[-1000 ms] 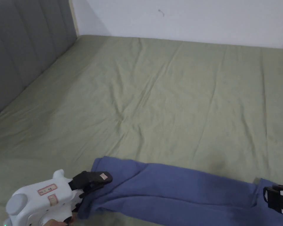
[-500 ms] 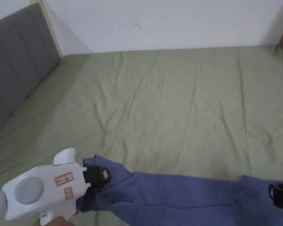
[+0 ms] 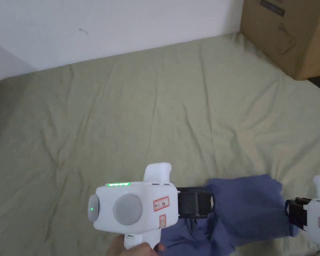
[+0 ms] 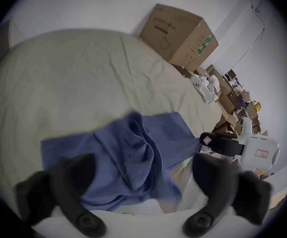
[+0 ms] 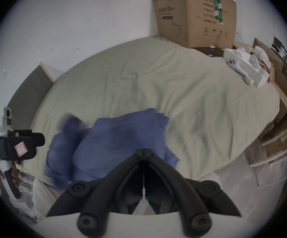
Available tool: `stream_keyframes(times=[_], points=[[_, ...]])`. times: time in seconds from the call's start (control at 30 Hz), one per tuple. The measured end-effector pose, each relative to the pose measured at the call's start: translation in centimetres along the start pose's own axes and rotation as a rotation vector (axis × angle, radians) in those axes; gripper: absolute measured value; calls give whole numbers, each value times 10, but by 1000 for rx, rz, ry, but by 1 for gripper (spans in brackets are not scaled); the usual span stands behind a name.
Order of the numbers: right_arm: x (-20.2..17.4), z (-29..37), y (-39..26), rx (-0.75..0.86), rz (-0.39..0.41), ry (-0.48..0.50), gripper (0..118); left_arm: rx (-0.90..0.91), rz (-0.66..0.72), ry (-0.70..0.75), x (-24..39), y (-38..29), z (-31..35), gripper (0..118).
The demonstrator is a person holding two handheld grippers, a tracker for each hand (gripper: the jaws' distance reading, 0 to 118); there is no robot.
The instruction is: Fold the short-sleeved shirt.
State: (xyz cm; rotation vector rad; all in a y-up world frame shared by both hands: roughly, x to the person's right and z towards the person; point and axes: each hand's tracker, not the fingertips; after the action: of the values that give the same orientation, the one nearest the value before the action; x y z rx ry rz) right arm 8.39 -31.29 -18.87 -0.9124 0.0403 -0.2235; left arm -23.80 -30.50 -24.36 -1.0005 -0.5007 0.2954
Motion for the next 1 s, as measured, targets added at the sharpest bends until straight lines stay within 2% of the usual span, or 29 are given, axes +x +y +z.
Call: stream_keyframes(times=[0.03, 0.13, 0.17, 0.2, 0.23, 0.27, 0.3, 0.37, 0.5, 0.6, 0.63, 0.7, 0.87, 0.93, 1.0], points=[[6, 2, -1, 0, -18, -6, 0, 39, 20, -6, -1, 1, 3, 118], [15, 7, -5, 4, -41, -9, 0, 79, 102, -10, -11, 7, 23, 104], [17, 9, -5, 7, -40, -5, 0, 114, 120, -27, -18, 6, 33, 93], [15, 10, -5, 22, -33, -5, 0, 150, 147, -23, -24, 4, 42, 77], [14, 11, -5, 33, -24, -9, 0, 162, 176, 17, -30, 3, 46, 51], [12, 11, -4, 43, -10, -12, 0, 165, 183, 59, -38, 1, 46, 13], [9, 11, -4, 52, 4, -13, 0, 153, 191, 110, -44, -2, 42, 3], [2, 11, -3, 66, 23, -9, 0, 80, 177, 174, -54, -10, 30, 3], [-5, 9, -6, 64, 39, 21, 0, -23, 243, 84, -49, -28, -12, 1], [-5, 9, -9, 73, 46, 46, 0, -103, 222, 49, -29, -36, -41, 1], [-5, 9, -9, 67, 47, 51, 0, -113, 176, 41, -20, -37, -46, 1], [-4, 9, -10, 57, 52, 44, 0, -101, 117, 47, -4, -37, -52, 0], [4, 8, -11, 57, 28, 30, 0, -66, 133, 29, -2, -34, -44, 0], [1, 10, -11, 58, 32, 25, 0, -60, 125, 0, -4, -34, -34, 0], [-3, 12, -10, 62, 48, 23, 0, -15, 179, -116, -8, -32, -17, 0]])
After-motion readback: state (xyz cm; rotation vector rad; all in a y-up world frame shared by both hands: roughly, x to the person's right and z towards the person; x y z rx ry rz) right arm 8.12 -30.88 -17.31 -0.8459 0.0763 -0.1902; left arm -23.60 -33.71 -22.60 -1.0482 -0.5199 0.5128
